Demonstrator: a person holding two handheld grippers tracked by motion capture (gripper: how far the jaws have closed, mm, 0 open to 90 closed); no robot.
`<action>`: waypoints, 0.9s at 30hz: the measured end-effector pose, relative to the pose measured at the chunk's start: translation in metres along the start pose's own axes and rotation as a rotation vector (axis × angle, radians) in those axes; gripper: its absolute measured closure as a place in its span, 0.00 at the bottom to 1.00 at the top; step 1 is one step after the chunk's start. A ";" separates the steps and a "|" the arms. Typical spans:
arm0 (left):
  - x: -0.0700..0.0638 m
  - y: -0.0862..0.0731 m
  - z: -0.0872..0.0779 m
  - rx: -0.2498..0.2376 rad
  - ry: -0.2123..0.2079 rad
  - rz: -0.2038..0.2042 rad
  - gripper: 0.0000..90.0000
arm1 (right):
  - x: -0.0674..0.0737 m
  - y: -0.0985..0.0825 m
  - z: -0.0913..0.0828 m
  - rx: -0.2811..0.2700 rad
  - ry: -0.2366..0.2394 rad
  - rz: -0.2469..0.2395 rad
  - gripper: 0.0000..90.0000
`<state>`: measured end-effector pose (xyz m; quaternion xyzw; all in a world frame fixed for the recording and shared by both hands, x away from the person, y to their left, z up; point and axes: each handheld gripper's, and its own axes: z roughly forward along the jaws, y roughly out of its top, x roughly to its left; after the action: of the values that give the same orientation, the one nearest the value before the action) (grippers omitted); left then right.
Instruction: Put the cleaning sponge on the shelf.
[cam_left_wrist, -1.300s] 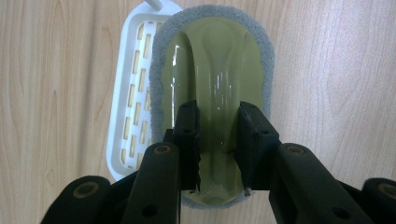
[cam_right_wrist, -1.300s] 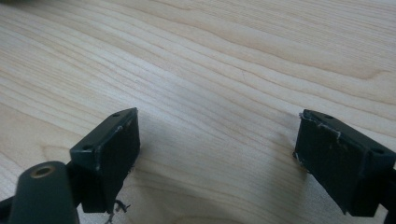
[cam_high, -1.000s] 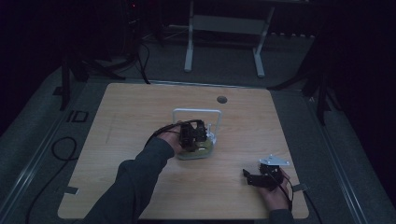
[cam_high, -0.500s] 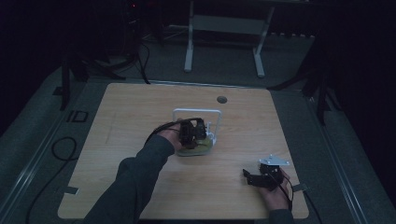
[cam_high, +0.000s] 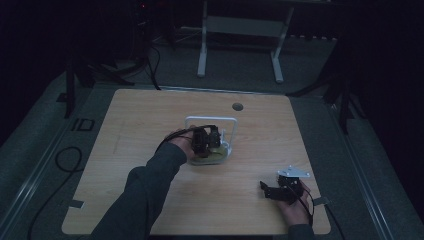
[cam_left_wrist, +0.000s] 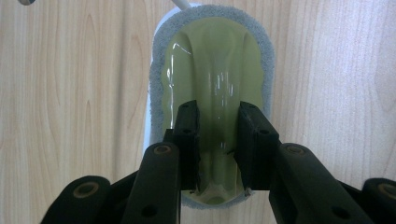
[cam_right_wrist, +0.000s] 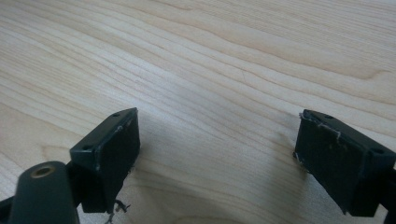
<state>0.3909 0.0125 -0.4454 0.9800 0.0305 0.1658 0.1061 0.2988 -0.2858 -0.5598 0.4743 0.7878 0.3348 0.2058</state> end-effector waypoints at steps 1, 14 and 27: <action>0.000 0.000 0.000 -0.003 0.002 0.001 0.80 | 0.000 0.000 0.000 0.000 0.000 0.000 0.15; 0.003 0.000 0.004 -0.004 0.019 0.039 0.80 | 0.000 0.000 0.000 0.000 0.000 -0.002 0.15; 0.005 0.003 0.010 -0.004 0.027 0.046 0.80 | 0.000 0.000 0.000 0.000 0.000 -0.002 0.15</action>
<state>0.3988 0.0085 -0.4522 0.9779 0.0093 0.1813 0.1036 0.2989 -0.2859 -0.5598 0.4736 0.7883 0.3344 0.2060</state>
